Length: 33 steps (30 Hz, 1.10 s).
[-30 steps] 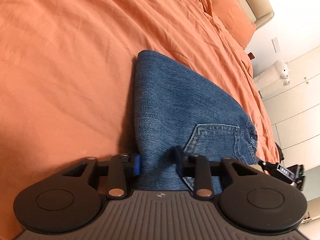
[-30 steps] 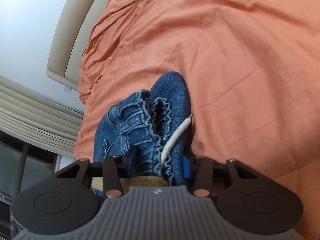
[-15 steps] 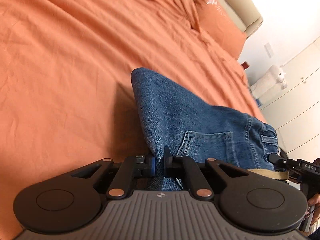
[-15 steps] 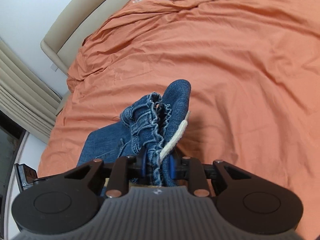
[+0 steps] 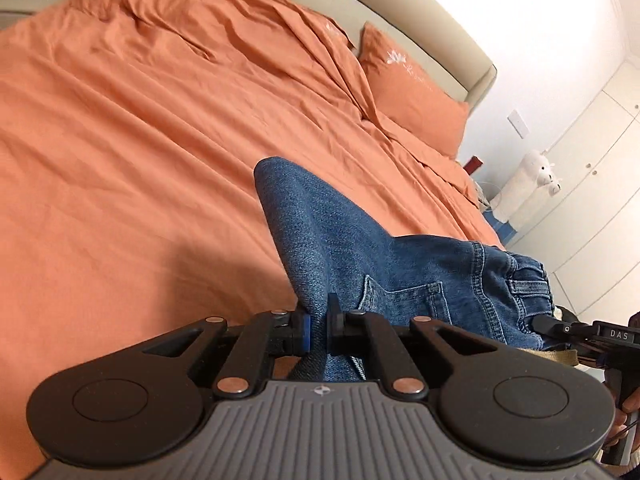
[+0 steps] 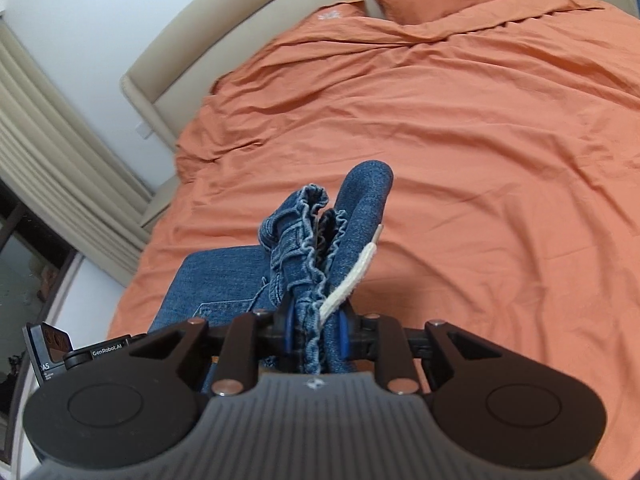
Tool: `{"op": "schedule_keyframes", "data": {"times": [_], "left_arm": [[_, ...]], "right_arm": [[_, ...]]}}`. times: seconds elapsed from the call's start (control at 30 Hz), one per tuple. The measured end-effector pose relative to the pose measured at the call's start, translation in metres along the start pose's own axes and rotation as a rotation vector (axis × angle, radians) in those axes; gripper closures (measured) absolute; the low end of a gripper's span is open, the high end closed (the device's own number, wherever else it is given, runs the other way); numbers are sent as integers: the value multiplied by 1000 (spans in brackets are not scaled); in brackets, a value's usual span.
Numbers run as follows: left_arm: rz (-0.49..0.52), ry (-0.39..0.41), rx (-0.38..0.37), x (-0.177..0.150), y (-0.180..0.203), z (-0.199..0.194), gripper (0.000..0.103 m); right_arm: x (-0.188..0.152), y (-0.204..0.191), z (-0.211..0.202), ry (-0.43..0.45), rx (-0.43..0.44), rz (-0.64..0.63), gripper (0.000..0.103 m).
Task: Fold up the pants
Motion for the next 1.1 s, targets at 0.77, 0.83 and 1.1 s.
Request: {"op": "schedule_keyframes", "data": {"times": [0.77, 0.83, 1.1], "left_arm": [[106, -88, 205, 59, -140, -80, 97], [96, -109, 202, 51, -155, -71, 97], [42, -207, 217, 17, -214, -40, 95]], "right_arm": [[-97, -115, 139, -91, 293, 169, 86], [-103, -109, 155, -105, 289, 174, 86], [-136, -65, 199, -171, 218, 209, 86]]}}
Point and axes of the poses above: each gripper's, at about its wrist camera, not at the fingertips, and z roughly the way its jaws point, y to its right, x to its top, the point moved 7 cm from there along z, roughly the way its jaws point, and after that the axes turned 9 degrees about y, right-handed, at the moved point
